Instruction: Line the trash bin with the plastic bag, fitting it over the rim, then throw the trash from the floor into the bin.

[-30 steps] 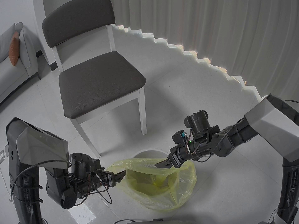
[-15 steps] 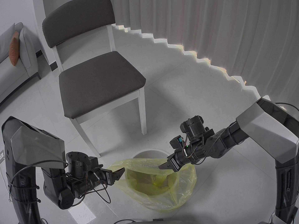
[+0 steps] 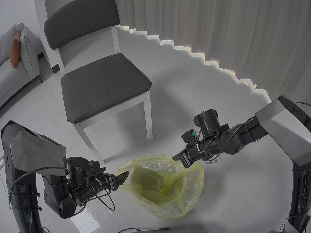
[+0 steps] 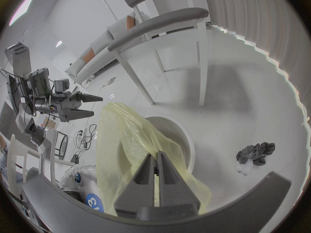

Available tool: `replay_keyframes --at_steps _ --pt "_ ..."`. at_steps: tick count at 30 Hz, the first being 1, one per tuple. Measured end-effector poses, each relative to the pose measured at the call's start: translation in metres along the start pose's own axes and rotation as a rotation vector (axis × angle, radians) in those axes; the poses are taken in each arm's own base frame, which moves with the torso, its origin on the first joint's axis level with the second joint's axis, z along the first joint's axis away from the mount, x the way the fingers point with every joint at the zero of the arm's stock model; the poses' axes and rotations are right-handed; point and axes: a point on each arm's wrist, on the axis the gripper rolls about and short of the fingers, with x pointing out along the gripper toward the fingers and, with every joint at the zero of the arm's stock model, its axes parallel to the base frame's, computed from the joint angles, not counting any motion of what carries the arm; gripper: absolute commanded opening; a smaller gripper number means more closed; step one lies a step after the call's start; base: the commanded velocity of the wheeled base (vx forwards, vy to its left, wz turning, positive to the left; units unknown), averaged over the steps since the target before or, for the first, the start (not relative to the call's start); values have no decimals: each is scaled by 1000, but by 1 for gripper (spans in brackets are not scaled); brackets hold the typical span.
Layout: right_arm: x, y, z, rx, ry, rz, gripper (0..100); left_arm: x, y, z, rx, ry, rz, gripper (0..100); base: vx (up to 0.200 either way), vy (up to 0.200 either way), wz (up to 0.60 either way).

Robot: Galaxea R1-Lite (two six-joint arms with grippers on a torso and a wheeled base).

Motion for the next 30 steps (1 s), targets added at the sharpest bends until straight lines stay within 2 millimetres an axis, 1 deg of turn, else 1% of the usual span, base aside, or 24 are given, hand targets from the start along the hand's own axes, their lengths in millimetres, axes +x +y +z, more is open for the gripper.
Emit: replay_keyframes --at_steps 5,10,18,27,28,30 --pt "-10 -6 15 5 -23 -15 0 2 0 2 0 -12 -1 100 0 0 0" --pt "-10 -10 26 -6 -58 -24 0 3 1 3 0 -17 1 100 0 0 0" --pt "6 -20 31 -11 -79 -31 0 5 3 1 -4 -14 8 100 0 0 0" --pt "21 -45 38 -4 -115 -61 0 4 3 1 -5 -17 9 100 0 0 0" --pt "22 -47 39 -2 -116 -63 100 4 3 0 -5 -15 10 100 0 0 0" --pt "26 -49 37 5 -101 -63 100 4 3 0 -5 -14 11 100 0 0 0"
